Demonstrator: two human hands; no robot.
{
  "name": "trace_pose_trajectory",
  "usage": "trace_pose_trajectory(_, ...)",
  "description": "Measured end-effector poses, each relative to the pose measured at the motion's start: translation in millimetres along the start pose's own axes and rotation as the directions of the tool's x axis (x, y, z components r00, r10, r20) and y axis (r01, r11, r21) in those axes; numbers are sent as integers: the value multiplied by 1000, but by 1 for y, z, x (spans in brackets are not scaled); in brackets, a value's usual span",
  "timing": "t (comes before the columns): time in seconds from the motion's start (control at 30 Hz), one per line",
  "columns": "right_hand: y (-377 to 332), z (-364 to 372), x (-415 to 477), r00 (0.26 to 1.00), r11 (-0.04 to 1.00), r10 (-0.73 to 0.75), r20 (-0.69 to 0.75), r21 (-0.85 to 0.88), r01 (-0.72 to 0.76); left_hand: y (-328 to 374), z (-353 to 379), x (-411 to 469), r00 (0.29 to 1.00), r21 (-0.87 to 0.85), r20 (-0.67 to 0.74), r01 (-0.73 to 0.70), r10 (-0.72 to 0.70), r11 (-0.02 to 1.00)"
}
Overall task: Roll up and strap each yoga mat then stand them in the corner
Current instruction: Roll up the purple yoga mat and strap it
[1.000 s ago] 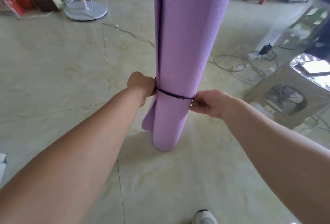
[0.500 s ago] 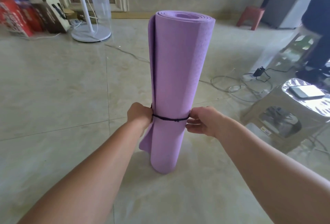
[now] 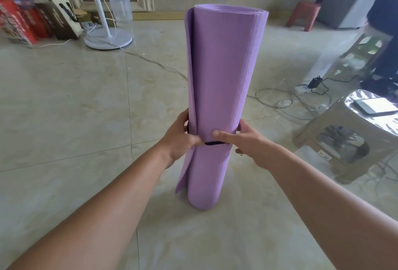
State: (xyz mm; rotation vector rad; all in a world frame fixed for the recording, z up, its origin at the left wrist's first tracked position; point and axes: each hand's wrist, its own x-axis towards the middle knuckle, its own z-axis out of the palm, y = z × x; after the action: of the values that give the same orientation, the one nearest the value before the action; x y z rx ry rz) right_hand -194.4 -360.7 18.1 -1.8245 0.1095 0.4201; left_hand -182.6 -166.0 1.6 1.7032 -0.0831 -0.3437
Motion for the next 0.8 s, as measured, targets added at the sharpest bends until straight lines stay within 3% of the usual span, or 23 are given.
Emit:
trace_pose_trajectory(0.13,19,4,14,997,998,-66,-34,-27,65,-9,4,-4,996,-45,15,-82,83,996)
trace_pose_trajectory(0.27,33,4,22,992,993,-114,-48,-49,111,-21,3,3,998,83,-27,-59,61,995)
trace_pose_trajectory(0.4,32,-4,19,999,994,-42,17,-97,43,-17,-3,8,999,167,35,-5,-1,986)
trace_pose_trajectory(0.5,32,-12,14,998,996,23,58,-85,-18,-15,-6,9,997,121,80,14,-24,993)
trace_pose_trajectory(0.7,34,-1,12,999,979,-25,22,-201,29,-17,-9,6,995,140,68,57,-67,988)
trace_pose_trajectory(0.8,15,-11,10,988,989,28,152,-147,-6,-2,-22,5,979,70,173,99,-110,993)
